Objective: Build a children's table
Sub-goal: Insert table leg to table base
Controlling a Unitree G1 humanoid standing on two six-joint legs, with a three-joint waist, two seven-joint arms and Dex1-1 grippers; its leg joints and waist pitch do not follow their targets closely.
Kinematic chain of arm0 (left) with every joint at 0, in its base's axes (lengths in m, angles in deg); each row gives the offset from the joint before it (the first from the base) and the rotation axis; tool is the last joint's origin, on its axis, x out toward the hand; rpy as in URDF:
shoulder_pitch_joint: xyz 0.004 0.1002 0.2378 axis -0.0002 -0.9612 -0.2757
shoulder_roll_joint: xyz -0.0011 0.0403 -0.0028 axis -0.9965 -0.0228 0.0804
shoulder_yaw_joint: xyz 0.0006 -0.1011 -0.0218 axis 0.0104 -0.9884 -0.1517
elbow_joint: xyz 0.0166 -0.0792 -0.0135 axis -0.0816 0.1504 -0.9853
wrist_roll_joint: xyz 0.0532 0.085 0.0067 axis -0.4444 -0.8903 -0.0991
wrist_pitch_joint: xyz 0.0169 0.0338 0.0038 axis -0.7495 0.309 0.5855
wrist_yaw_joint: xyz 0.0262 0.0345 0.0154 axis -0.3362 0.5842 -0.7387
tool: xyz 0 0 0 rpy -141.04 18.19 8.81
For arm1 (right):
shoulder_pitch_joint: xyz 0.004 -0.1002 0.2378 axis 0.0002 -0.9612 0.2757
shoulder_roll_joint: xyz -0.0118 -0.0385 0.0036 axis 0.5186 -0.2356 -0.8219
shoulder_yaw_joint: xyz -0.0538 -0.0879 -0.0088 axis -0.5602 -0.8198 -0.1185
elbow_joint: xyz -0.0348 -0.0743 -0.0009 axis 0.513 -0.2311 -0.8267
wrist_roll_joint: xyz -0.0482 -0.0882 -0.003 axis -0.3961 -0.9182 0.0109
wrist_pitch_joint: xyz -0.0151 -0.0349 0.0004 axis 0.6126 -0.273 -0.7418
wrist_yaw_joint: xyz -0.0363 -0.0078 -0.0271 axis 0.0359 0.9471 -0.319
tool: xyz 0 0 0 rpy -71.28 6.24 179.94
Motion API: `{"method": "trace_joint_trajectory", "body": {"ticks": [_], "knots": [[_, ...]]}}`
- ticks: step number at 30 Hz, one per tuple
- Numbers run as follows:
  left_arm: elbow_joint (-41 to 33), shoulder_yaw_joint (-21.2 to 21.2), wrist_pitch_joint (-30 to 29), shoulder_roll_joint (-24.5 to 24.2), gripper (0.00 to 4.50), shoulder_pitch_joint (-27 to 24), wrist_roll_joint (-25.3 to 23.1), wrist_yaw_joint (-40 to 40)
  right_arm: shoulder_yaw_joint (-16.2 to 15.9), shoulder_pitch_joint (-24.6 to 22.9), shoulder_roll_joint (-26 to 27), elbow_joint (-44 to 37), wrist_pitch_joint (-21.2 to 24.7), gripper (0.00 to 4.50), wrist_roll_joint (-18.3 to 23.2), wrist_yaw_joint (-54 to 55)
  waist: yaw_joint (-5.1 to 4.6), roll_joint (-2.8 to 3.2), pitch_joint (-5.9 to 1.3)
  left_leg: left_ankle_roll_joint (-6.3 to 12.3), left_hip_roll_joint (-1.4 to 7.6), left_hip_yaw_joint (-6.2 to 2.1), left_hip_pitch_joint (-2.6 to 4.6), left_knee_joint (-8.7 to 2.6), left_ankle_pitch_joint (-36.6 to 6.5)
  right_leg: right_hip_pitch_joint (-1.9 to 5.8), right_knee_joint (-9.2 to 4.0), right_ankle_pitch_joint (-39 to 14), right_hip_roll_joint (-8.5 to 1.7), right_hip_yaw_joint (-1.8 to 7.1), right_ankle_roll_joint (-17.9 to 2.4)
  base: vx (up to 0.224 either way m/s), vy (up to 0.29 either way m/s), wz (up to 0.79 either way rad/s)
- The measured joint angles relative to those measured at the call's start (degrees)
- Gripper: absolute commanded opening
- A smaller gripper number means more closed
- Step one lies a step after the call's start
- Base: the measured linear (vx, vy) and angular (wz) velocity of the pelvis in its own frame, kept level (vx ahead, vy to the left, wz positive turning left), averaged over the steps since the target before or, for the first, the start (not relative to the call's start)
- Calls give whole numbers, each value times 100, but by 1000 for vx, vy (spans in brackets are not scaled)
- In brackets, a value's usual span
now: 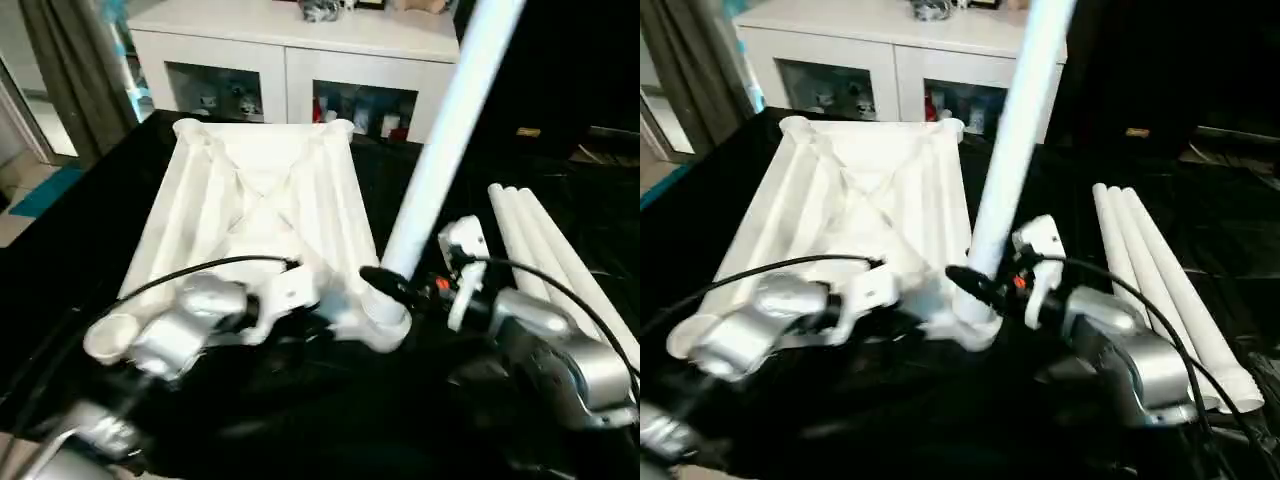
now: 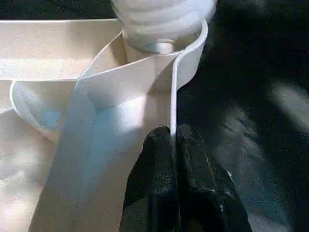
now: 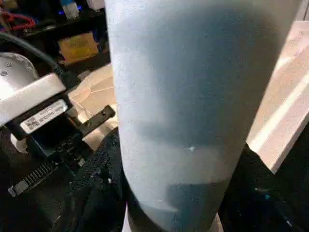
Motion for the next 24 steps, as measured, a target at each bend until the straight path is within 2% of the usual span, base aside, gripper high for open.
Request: {"method": "trace_joint_trajectory", "body": {"ticks": [6, 24], "knots": [[322, -6, -84, 299, 0, 229, -82, 237, -50, 171, -118, 371, -4, 190, -189, -28, 7, 2, -2, 9, 0, 2, -4, 0, 8, -1, 3, 0, 0, -1, 1, 0, 0, 0], [435, -60, 98, 246, 0, 248, -137, 13, -36, 476, -99, 972, -160, 190, -431, -88, 3, 3, -3, 17, 1, 3, -10, -3, 15, -3, 2, -8, -2, -3, 15, 0, 0, 0]]}}
